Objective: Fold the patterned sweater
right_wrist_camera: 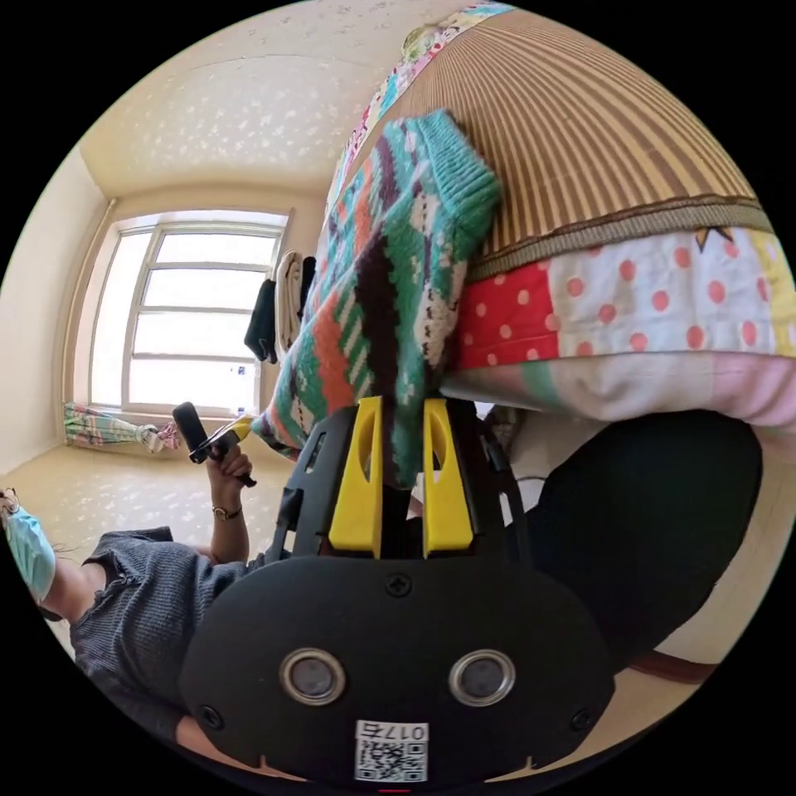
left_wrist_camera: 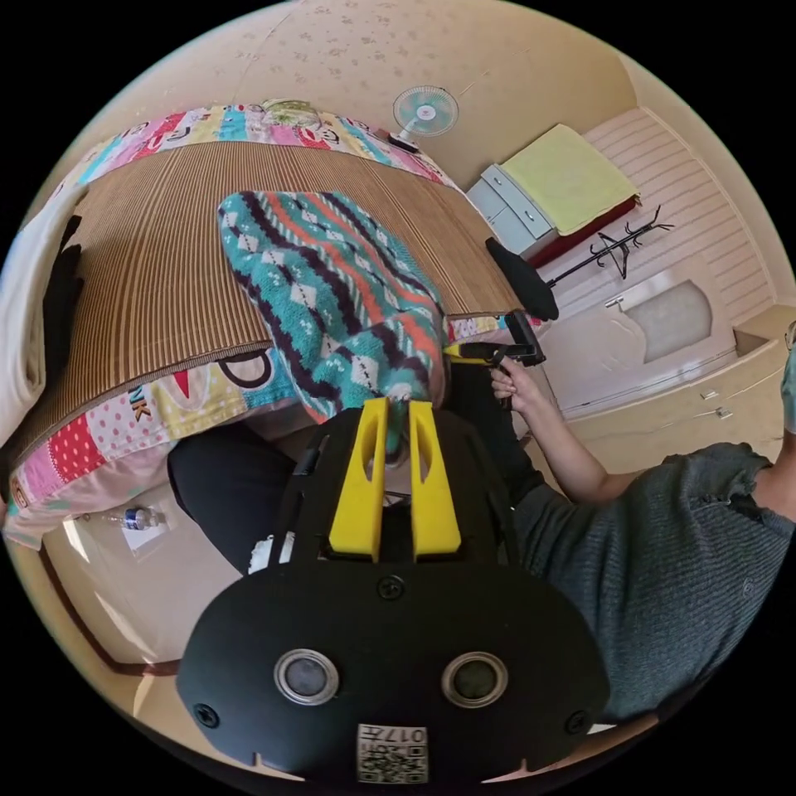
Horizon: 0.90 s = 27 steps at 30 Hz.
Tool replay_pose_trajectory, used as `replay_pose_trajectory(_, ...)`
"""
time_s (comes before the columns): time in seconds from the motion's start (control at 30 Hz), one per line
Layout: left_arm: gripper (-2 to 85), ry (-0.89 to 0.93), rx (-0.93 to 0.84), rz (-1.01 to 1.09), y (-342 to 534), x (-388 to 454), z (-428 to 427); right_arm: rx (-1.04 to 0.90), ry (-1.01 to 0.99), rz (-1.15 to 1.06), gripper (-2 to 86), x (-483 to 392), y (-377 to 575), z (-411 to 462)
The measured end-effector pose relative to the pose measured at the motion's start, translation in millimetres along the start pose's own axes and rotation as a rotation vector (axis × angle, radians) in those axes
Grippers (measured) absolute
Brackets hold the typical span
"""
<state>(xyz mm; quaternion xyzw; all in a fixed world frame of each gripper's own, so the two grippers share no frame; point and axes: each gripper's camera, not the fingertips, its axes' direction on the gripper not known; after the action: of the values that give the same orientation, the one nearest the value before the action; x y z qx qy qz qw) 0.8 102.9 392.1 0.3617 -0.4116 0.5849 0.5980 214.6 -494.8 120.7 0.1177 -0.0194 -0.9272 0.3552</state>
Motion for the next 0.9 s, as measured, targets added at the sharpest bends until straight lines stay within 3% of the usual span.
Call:
replay_pose_trajectory(0.17, 0.8, -0.173, 0.139, -0.002, -23, 42, -11, 0.161, -0.097, -0.162, 3.4, -37, 24, -22)
replay_pose_trajectory(0.27, 5.6, -0.234, 0.022, 0.034, -68, 69, 28, 0.145, -0.120, -0.266, 3.2, -61, 20, -19)
replay_pose_trajectory(0.53, 16.2, -0.342, -0.018, 0.171, -163, 139, 126, 0.091, -0.187, -0.368, 5.4, -90, 9, 11)
replay_pose_trajectory(0.9, 17.7, -0.436, -0.048, 0.142, -176, 124, 158, 0.095, -0.272, -0.349, 7.4, -80, 6, 20)
